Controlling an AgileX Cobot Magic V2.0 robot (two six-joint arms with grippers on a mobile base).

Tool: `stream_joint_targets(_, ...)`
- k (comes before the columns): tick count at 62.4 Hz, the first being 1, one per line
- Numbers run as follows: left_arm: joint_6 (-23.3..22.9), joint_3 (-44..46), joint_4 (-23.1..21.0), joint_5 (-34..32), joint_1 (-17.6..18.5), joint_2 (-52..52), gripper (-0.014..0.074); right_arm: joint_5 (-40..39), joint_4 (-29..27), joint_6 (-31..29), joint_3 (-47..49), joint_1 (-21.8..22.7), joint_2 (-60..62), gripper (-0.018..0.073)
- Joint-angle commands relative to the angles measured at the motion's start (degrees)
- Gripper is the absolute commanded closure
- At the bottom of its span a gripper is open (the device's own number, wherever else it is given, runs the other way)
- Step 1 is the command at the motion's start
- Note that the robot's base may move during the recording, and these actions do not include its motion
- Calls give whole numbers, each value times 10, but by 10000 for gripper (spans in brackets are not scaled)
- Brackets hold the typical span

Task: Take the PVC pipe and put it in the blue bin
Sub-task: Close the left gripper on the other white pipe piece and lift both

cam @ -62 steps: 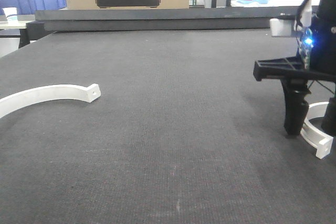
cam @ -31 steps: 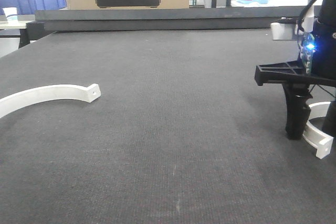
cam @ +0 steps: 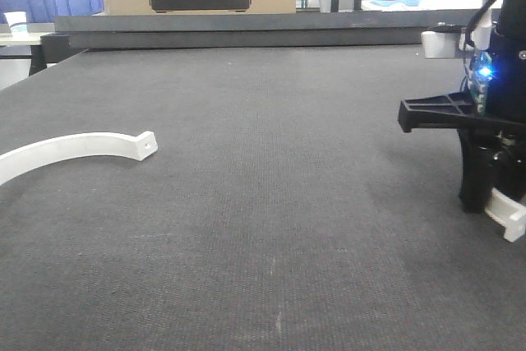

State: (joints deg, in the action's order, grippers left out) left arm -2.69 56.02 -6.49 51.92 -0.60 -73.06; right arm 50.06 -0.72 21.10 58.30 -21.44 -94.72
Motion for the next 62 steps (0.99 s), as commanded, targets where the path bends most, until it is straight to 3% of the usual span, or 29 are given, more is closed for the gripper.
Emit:
stream_joint_targets(1, 1, 29, 7, 30, 21, 2, 707, 22, 34, -1, 0, 1, 17, 718)
stream_joint_targets(12, -46, 91, 48, 55, 65, -5, 707, 51, 66, -1, 0, 1, 74, 718)
stream_joint_targets(27, -51, 147, 55, 131, 65, -90, 707, 56, 68, -1, 0, 1, 163, 718)
stream_joint_targets(52, -50, 155, 53, 97, 65, -204, 706, 62, 79, -1, 0, 1, 198, 718)
stream_joint_targets(57, -49, 155, 53, 96, 65, -217, 657, 56, 79, -1, 0, 1, 198, 718)
stream_joint_targets(62, -49, 155, 53, 93, 65, -225, 546, 52, 79, -1, 0, 1, 198, 718)
